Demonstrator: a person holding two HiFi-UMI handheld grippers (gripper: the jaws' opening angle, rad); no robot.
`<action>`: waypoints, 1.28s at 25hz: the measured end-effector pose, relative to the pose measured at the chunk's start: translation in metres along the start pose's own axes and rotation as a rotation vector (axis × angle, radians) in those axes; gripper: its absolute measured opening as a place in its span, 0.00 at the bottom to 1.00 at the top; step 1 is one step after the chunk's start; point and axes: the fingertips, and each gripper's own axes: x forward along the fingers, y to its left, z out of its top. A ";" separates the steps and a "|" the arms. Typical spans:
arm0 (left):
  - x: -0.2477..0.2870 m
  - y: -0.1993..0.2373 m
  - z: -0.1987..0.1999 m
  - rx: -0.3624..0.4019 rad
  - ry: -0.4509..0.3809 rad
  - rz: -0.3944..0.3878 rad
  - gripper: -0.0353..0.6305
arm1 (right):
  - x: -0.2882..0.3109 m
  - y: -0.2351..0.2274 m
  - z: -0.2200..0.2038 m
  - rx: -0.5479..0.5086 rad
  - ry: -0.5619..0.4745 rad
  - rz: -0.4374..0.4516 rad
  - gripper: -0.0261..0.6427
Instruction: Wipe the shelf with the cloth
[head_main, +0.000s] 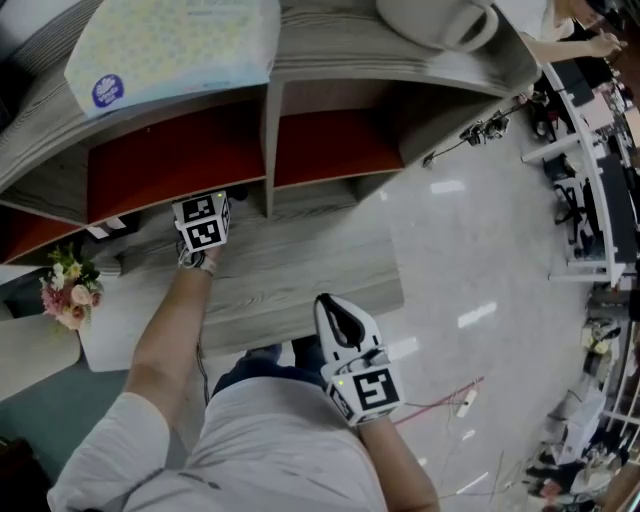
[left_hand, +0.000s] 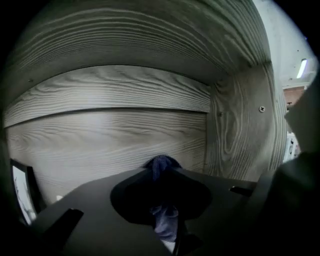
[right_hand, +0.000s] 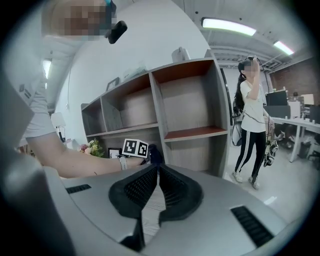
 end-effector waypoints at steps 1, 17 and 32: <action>0.002 -0.008 0.002 0.016 -0.002 -0.015 0.16 | -0.003 -0.003 0.000 0.004 -0.002 -0.009 0.08; 0.015 -0.087 0.029 -0.018 -0.050 -0.229 0.16 | -0.039 -0.036 -0.009 0.064 -0.036 -0.105 0.08; -0.066 -0.113 0.053 0.023 -0.179 -0.422 0.15 | -0.024 -0.010 -0.006 0.063 -0.054 -0.031 0.08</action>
